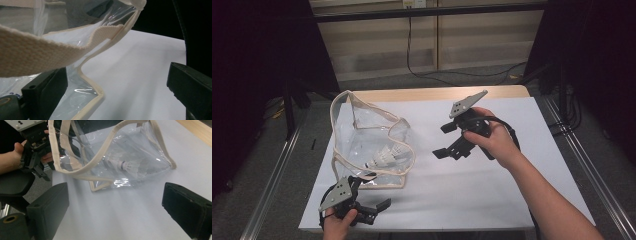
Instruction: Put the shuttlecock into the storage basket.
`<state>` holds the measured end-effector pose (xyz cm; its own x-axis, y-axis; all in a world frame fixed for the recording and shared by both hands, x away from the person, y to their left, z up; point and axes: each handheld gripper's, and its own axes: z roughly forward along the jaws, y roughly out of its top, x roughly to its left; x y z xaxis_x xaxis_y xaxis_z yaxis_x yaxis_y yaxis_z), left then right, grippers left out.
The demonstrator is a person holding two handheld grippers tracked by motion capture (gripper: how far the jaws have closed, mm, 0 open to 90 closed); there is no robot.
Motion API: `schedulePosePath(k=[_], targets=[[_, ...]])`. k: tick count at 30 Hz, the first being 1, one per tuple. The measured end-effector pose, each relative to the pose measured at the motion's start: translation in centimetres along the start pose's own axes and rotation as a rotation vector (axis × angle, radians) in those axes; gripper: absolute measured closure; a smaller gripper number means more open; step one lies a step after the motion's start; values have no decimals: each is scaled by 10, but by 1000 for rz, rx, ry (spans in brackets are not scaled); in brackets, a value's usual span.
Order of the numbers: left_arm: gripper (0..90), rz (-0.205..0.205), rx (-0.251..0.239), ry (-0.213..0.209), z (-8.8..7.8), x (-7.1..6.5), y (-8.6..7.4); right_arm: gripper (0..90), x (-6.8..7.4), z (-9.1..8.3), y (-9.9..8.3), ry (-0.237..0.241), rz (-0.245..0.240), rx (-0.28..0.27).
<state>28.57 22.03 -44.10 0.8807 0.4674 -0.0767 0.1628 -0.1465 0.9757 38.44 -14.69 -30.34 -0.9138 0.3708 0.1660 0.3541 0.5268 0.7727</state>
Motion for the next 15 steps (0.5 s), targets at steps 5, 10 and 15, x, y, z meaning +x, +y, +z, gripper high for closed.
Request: schedulePosePath(k=[5, 10, 15], targets=[[35, 1, 4, -4, 2, 0, 0, 67, -1, -3, -13, -4, 18, -7], [35, 6, 10, -4, 3, 0, 0, 67, -3, -8, -28, -6, 37, -34], [35, 2, 9, -8, 3, -1, 0, 66, -4, -14, -40, -6, 46, -54]])
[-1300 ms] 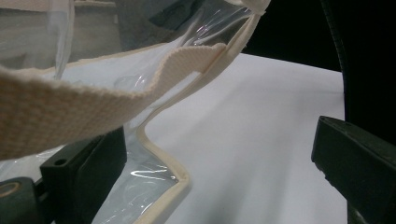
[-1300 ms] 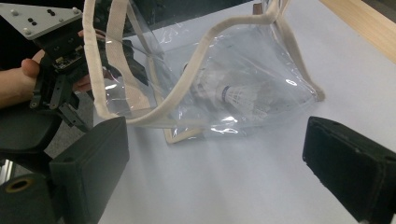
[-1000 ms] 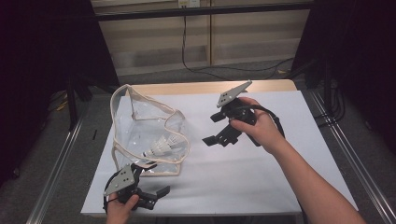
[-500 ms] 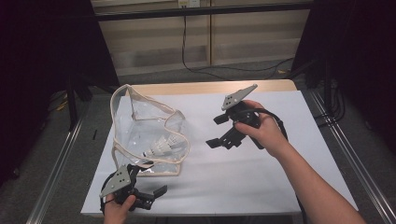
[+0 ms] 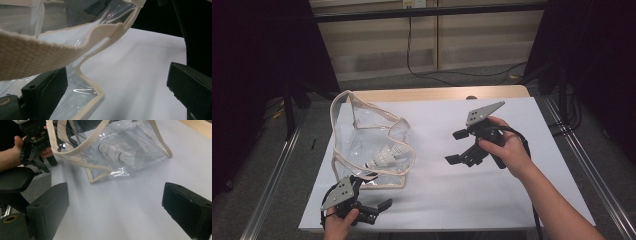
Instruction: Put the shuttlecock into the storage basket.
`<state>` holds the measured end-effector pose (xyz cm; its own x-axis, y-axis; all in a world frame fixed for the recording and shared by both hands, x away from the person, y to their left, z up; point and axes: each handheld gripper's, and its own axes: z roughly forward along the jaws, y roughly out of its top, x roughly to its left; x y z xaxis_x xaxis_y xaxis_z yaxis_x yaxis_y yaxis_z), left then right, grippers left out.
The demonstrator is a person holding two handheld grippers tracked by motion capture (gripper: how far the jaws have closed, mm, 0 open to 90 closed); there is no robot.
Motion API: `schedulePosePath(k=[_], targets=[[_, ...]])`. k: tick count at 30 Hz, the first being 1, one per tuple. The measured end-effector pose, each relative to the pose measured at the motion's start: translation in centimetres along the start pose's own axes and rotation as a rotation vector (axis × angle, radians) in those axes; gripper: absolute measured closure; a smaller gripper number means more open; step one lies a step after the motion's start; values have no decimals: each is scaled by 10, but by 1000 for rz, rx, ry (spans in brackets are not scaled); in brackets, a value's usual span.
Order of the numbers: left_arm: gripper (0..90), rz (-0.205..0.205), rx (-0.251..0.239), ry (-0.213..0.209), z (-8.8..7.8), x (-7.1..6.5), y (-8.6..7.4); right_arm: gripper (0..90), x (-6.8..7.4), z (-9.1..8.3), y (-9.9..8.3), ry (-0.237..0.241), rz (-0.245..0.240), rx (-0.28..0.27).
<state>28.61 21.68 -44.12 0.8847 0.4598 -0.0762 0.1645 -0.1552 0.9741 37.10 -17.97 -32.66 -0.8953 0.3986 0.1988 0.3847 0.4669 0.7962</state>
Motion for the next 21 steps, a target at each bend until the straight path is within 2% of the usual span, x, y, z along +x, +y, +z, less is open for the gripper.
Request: schedulePosePath(k=[19, 21], targets=[[35, -2, 0, 3, 0, 0, 0, 64, 5, -7, -33, -5, -10, -23], [35, 2, 1, 2, 0, 0, 0, 63, 5, -8, -36, -19, -16, -17]])
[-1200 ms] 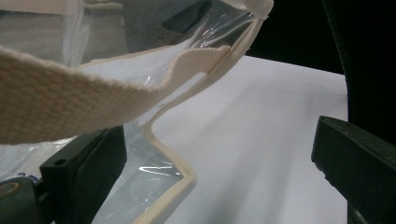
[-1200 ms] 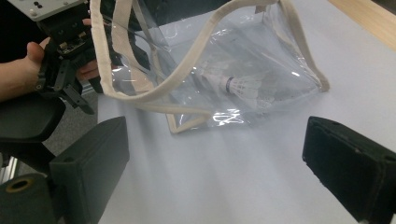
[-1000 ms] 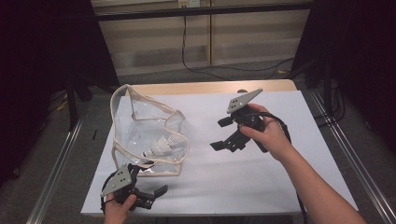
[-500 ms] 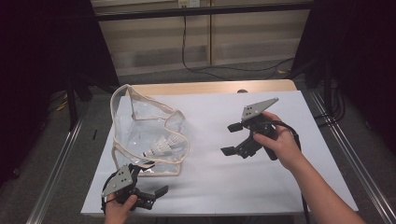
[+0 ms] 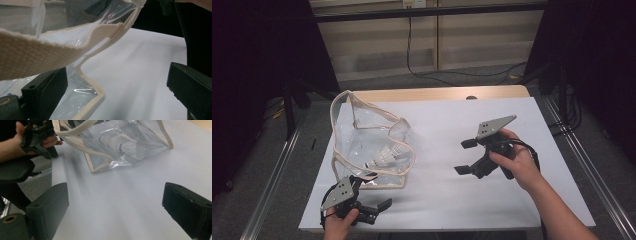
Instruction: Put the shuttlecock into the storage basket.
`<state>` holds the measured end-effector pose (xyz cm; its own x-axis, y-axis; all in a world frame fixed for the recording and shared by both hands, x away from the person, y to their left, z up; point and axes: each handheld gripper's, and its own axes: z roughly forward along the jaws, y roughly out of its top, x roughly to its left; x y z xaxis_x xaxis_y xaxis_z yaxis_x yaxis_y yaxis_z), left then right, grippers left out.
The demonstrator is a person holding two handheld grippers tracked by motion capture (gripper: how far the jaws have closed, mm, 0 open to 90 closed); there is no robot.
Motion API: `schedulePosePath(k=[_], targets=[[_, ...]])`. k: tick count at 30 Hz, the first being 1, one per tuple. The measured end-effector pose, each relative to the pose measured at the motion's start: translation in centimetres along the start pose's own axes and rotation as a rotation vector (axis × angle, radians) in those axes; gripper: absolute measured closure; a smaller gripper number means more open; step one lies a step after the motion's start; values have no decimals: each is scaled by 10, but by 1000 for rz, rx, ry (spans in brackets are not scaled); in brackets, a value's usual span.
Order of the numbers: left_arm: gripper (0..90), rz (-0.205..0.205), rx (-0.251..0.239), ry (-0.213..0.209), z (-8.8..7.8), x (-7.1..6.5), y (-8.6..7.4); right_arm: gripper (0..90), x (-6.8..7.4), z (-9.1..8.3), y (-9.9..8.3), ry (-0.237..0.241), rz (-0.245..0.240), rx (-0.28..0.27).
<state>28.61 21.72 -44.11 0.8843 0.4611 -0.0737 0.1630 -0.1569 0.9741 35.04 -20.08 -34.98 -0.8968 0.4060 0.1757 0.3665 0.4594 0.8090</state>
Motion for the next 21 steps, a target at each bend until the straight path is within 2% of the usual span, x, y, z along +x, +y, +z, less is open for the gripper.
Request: schedulePosePath(k=[7, 16, 21], targets=[[35, -1, -1, 1, 0, 0, 0, 61, 1, -5, -9, 6, 8, -25], [35, 0, 0, 0, 0, 0, 0, 59, 4, -5, -21, 7, 9, -22], [35, -1, 2, 0, 0, 0, 0, 58, 3, -9, -26, 4, 15, -52]])
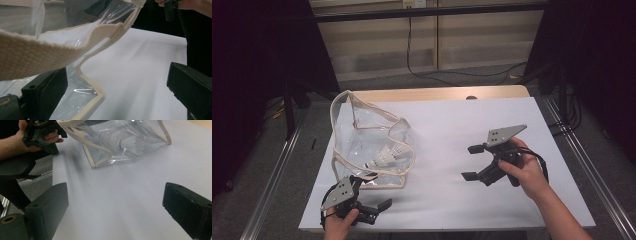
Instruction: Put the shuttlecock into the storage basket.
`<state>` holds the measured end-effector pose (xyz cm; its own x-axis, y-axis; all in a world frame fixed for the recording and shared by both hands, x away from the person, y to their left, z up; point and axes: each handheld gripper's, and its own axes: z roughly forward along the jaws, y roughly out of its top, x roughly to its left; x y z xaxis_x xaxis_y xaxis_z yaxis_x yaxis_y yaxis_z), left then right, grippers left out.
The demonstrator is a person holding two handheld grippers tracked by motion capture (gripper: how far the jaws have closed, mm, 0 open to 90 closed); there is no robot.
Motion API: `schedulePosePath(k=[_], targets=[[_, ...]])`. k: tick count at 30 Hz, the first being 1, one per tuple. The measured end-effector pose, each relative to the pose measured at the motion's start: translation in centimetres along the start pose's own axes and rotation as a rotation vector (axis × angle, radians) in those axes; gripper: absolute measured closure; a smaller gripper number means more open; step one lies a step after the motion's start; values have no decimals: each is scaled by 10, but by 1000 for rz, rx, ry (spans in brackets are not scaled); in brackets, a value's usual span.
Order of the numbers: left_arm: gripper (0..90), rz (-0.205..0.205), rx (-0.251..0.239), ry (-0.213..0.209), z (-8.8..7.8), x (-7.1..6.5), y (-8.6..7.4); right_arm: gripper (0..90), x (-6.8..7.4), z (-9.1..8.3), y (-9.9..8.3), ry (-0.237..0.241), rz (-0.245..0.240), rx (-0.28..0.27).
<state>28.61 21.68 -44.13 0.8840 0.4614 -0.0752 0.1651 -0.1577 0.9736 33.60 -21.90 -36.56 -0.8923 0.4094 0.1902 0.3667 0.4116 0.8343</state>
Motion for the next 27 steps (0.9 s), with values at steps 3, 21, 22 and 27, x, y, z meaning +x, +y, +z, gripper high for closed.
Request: schedulePosePath(k=[3, 21, 22, 27], targets=[[35, 0, -1, 0, 0, 0, 0, 56, 0, -2, -4, -3, 6, -1], [35, 4, 2, 2, 0, 0, 0, 52, 1, -12, -26, -7, 28, -26], [35, 2, 1, 2, 0, 0, 0, 51, 1, -13, -27, -9, 31, -28], [35, -1, 4, 0, 1, -1, 0, 51, 1, -14, -31, -11, 36, -30]])
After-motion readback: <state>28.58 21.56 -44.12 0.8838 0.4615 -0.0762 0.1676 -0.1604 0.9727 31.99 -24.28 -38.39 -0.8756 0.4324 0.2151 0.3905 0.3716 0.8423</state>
